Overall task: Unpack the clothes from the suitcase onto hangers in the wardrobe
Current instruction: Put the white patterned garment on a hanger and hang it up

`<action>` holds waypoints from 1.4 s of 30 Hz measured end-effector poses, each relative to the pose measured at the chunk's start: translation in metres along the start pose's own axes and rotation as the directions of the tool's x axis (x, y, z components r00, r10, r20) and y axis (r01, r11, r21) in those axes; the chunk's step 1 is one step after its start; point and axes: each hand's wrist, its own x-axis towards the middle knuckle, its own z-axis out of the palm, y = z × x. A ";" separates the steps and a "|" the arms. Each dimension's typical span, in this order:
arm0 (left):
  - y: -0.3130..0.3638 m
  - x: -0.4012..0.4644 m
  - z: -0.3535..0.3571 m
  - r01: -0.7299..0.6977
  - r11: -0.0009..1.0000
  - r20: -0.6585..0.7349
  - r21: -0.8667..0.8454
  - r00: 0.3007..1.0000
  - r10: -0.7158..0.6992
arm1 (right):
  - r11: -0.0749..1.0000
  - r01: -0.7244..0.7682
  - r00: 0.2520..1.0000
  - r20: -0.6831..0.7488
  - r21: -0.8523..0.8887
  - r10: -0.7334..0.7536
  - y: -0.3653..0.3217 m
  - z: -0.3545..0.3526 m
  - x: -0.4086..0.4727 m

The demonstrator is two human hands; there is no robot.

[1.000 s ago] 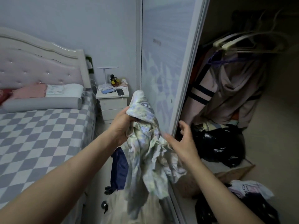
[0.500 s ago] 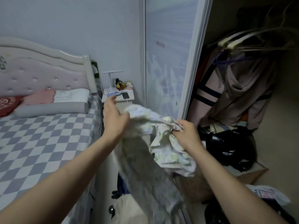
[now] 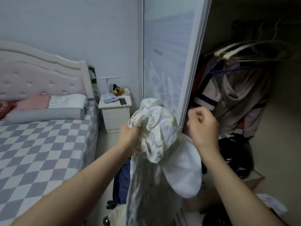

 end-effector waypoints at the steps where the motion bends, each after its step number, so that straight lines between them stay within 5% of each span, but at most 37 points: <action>1: 0.000 0.002 0.000 0.060 0.995 -0.032 -0.081 0.997 -0.063 | 0.987 -0.155 0.982 0.100 -0.038 0.158 0.006 -0.001 -0.005; 4: -0.002 0.001 0.003 0.028 0.993 0.002 -0.111 1.000 -0.028 | 0.779 -0.626 0.665 0.498 -0.035 0.557 0.015 0.005 -0.021; 6: -0.006 -0.004 0.004 -0.043 0.996 0.089 -0.084 0.995 0.050 | 0.672 -0.734 0.571 0.627 0.100 0.530 0.020 0.013 -0.021; 9: -0.010 -0.010 0.001 -0.099 0.995 0.276 -0.002 0.956 0.096 | 0.603 -0.731 0.643 0.617 0.319 0.454 0.019 0.029 -0.010; 13: -0.013 -0.009 -0.015 -0.086 0.995 0.454 0.057 0.889 0.051 | 0.820 -0.496 0.836 0.411 0.284 0.363 0.006 0.034 0.003; 18: -0.006 0.018 -0.068 -0.017 0.993 0.303 -0.119 0.952 0.052 | 0.843 -0.426 0.903 0.210 0.329 0.374 0.032 0.011 0.029; 20: -0.002 0.029 -0.088 -0.004 0.984 0.201 -0.177 0.979 0.040 | 0.891 -0.392 0.909 0.247 0.230 0.336 0.038 -0.002 0.036; 22: 0.001 0.036 -0.099 -0.023 0.976 0.115 -0.216 0.992 0.049 | 0.949 -0.314 0.822 0.502 0.005 0.269 0.039 -0.017 0.036; 25: 0.010 0.043 -0.100 -0.042 0.971 0.093 -0.237 0.993 0.066 | 0.925 -0.121 0.415 0.828 -0.359 0.376 0.031 -0.030 0.030; 26: 0.013 0.044 -0.097 -0.028 0.965 0.108 -0.262 0.992 0.058 | 0.899 -0.075 0.364 0.828 -0.432 0.428 0.031 -0.029 0.028; 31: 0.030 0.029 -0.079 0.070 0.935 0.285 -0.347 0.958 0.034 | 0.911 -0.061 0.620 0.699 -0.409 0.355 0.045 0.014 0.012; 33: 0.033 0.026 -0.071 0.057 0.945 0.326 -0.323 0.944 0.055 | 0.912 -0.087 0.665 0.658 -0.401 0.353 0.054 0.034 0.002; 37: 0.039 0.026 -0.066 0.062 0.954 0.330 -0.293 0.943 0.040 | 0.866 -0.173 0.495 0.718 -0.470 0.489 0.074 0.065 -0.025; 40: 0.043 0.028 -0.070 0.050 0.957 0.307 -0.287 0.951 0.043 | 0.748 -0.578 0.293 0.772 -0.327 0.564 0.082 0.072 -0.049; 42: 0.045 0.028 -0.076 0.019 0.955 0.264 -0.296 0.962 0.063 | 0.688 -0.708 0.277 0.833 -0.161 0.480 0.077 0.076 -0.058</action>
